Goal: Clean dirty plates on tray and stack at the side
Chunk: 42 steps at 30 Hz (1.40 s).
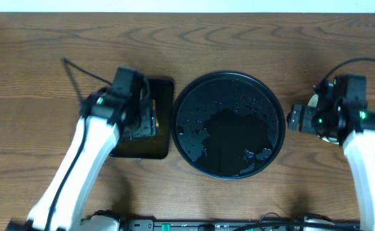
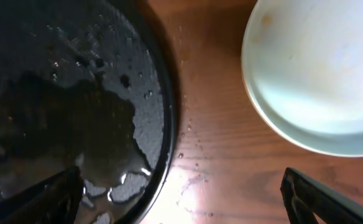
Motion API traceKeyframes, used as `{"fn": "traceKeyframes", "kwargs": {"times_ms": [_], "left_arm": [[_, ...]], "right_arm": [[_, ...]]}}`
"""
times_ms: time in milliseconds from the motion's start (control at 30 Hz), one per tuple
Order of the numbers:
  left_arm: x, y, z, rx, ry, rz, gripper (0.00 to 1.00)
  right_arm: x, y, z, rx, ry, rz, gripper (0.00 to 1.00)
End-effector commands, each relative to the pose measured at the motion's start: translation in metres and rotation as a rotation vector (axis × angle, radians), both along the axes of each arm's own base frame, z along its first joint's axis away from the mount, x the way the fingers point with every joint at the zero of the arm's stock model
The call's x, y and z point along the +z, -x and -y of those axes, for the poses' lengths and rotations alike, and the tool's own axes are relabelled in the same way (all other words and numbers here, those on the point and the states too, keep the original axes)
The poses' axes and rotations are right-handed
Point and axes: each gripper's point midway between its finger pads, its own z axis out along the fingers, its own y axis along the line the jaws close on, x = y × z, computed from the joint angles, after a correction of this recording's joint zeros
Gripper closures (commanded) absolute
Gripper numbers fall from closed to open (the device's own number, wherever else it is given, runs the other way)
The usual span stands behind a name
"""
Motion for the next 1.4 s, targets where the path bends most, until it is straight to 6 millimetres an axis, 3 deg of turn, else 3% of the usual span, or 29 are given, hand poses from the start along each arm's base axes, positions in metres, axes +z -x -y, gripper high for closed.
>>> {"fn": "traceKeyframes", "kwargs": {"times_ms": [0,167,400,1367], "left_arm": [[0.011,0.013,-0.005,-0.007,0.021,0.128,0.25],[0.038,0.026,-0.008,-0.004,0.077,0.355,0.25],[0.066,0.039,-0.012,-0.002,0.109,0.492,0.25],[0.067,0.039,-0.012,-0.002,0.11,0.493,0.25]], "right_arm": [[0.006,0.017,-0.004,0.012,0.024,0.079,0.01],[0.028,0.039,-0.007,0.025,0.051,0.237,0.01],[0.058,0.058,-0.008,0.023,0.066,0.371,0.01],[0.065,0.065,-0.006,0.032,0.109,0.41,0.01]]}}
